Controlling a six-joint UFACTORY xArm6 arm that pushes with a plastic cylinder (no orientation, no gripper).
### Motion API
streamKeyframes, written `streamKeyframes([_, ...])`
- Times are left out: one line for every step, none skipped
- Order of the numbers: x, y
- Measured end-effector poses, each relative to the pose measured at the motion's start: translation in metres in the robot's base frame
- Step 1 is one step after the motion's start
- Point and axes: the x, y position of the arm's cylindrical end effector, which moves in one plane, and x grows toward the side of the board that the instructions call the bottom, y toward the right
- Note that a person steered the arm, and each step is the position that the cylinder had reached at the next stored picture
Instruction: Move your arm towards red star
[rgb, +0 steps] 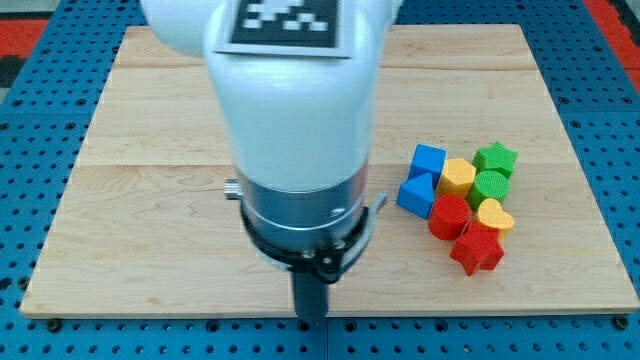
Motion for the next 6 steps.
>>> streamKeyframes([-0.0003,0.0071])
streamKeyframes([-0.0008,0.0071])
streamKeyframes([-0.0008,0.0077])
streamKeyframes([-0.0006,0.0078])
streamKeyframes([-0.0008,0.0125])
streamKeyframes([-0.0008,0.0163])
